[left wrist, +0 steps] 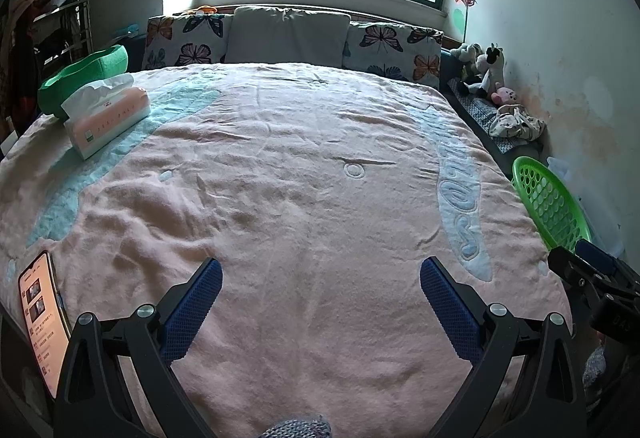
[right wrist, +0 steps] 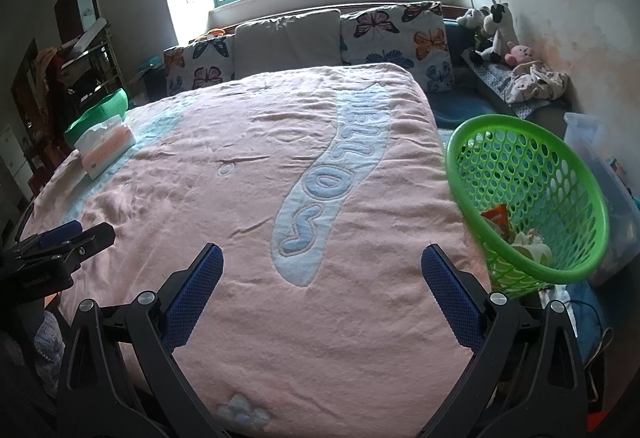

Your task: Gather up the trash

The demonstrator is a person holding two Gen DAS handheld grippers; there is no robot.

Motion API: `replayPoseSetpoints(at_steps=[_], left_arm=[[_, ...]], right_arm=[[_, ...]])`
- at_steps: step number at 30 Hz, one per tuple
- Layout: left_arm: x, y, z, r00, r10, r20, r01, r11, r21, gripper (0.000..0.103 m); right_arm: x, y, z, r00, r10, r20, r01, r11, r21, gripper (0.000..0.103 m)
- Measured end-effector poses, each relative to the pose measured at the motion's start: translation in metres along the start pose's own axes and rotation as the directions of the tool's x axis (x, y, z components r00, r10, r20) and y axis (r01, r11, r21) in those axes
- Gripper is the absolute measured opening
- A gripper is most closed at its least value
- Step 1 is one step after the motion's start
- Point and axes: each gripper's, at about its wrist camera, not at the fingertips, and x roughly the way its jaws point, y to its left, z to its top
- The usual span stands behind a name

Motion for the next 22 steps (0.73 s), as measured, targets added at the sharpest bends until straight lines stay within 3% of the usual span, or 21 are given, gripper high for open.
replayPoseSetpoints(at_steps=[22], left_arm=[[-0.0001, -0.0023, -0.0002, 1.000, 0.016, 0.006, -0.016, 1.000, 0.012, 0.096]], right_arm=[[0.0032, 0.0017, -0.0028, 1.000, 0.014, -0.008, -0.014, 1.000, 0.009, 0.099]])
